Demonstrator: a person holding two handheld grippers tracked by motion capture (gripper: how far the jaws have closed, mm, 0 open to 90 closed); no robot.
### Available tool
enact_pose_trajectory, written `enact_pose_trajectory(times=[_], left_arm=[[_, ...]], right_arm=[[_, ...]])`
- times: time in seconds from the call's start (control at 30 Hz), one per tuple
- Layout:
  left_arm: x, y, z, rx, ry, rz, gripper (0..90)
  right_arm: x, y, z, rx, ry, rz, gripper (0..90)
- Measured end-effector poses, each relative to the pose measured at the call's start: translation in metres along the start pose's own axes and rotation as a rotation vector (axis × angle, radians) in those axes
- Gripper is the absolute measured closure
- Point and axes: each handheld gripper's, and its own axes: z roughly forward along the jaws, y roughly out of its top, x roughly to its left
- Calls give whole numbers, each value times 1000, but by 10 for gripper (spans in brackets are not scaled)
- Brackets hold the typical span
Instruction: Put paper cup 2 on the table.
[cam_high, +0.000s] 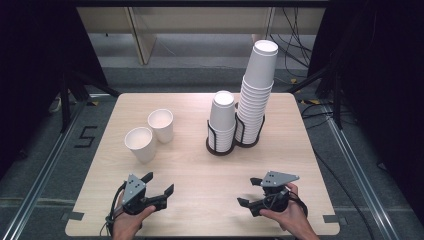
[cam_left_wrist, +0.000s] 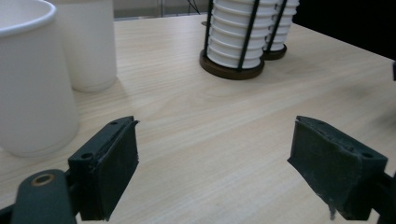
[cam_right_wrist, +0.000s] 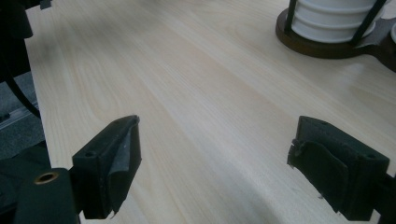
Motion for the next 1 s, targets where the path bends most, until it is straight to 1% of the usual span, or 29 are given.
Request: enact_pose_trajectory(times=[0.07,0.1,0.13,0.17,0.2,0.23,0.27,0.3,0.33,0.37,0.4,0.47,0.53,0.57,0.6,0.63,0.67,0.7,0.77,0.8,0.87,0.93,0.97,1.0], left_arm=[[-3,-3,1,-4,-27,7,144],[-3,-5,1,1,-32,12,144],[-4,-7,1,5,-39,12,145],[-6,-9,1,19,-40,13,145],[-8,-11,1,26,-50,15,145],[-11,-12,1,39,-55,19,144],[-13,-13,2,38,-70,19,144],[-15,-13,2,40,-81,23,145],[-18,-13,1,41,-87,32,144],[-21,-12,0,49,-85,39,144],[-22,-12,-1,44,-92,48,144],[-26,-12,-1,29,-107,57,145],[-28,-11,-2,43,-114,80,144],[-27,-12,0,37,-126,89,144],[-26,-12,2,37,-118,88,144],[-25,-12,2,48,-109,86,145],[-24,-13,4,45,-117,81,145],[-24,-13,3,59,-106,81,145],[-24,-13,4,57,-107,84,145],[-24,-13,4,53,-108,85,145],[-23,-13,6,47,-109,79,145],[-23,-12,6,59,-104,81,145],[-22,-12,6,59,-105,81,145],[-22,-13,7,50,-112,79,144]], right_arm=[[0,-3,0,7,1,18,159],[0,-4,0,11,3,10,160],[0,-5,0,15,1,19,159],[2,-6,0,17,-6,30,159],[1,-6,1,16,-4,17,160],[1,-7,1,13,-12,4,160],[1,-8,1,21,-6,14,160],[1,-8,2,26,3,9,160],[3,-9,3,38,22,35,160],[2,-9,3,42,14,23,159],[3,-10,3,45,4,19,160],[3,-11,4,50,2,10,160],[3,-11,5,49,-3,0,159],[5,-11,6,58,5,14,160],[4,-11,6,58,10,-6,160],[5,-11,7,65,16,1,159],[5,-11,7,64,17,-5,159],[6,-11,8,63,11,-10,159],[5,-12,8,62,15,-13,158],[6,-12,8,68,12,-5,158],[6,-12,9,71,12,-6,158],[6,-13,11,73,20,-11,158],[6,-13,11,71,14,-25,158],[7,-13,11,79,16,-8,158]])
